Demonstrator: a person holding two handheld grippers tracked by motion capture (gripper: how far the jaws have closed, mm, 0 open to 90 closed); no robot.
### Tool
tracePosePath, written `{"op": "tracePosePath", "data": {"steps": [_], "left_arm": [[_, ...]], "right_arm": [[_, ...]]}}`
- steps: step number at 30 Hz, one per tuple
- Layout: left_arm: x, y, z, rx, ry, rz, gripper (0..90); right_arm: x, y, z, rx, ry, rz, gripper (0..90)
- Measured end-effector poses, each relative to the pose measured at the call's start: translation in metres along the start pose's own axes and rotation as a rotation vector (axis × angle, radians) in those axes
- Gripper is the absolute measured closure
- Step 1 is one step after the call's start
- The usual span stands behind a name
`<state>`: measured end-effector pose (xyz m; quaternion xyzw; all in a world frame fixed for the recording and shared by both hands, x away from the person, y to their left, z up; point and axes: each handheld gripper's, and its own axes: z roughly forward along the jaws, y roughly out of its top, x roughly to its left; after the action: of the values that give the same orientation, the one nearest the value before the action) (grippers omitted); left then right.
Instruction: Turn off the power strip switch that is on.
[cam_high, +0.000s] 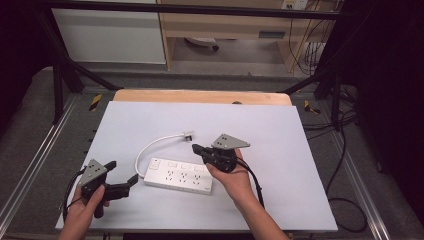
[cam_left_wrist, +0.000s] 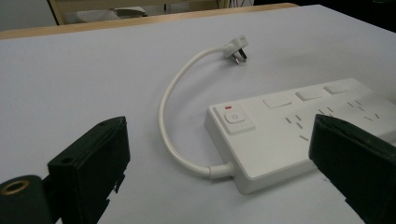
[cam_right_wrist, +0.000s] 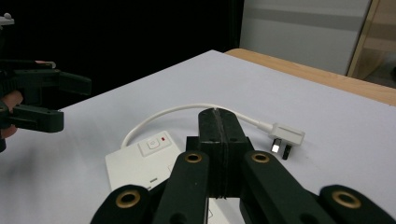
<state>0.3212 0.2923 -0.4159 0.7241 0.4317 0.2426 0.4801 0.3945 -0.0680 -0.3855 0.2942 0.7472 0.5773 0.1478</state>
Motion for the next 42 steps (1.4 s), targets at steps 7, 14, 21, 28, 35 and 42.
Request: {"op": "tracePosePath", "data": {"steps": [7, 14, 21, 28, 35, 42], "left_arm": [[0.0, 0.0, 0.0, 0.002, 0.0, 0.003, 5.1], [0.0, 0.0, 0.0, 0.004, 0.004, 0.01, 5.1], [0.0, 0.0, 0.0, 0.005, -0.003, 0.003, 5.1], [0.0, 0.0, 0.0, 0.009, -0.003, 0.008, 5.1], [-0.001, 0.0, 0.001, 0.01, -0.004, 0.014, 5.1], [-0.001, 0.0, 0.001, 0.011, -0.006, 0.013, 5.1]], "right_arm": [[0.001, -0.002, 0.007, 0.002, 0.014, 0.014, 90.0], [0.004, -0.006, 0.016, 0.013, 0.028, 0.025, 90.0], [0.008, -0.009, 0.025, 0.028, 0.04, 0.03, 90.0], [0.011, -0.012, 0.032, 0.045, 0.05, 0.03, 90.0], [0.014, -0.014, 0.038, 0.057, 0.057, 0.025, 90.0], [0.016, -0.016, 0.043, 0.069, 0.062, 0.023, 90.0]]}}
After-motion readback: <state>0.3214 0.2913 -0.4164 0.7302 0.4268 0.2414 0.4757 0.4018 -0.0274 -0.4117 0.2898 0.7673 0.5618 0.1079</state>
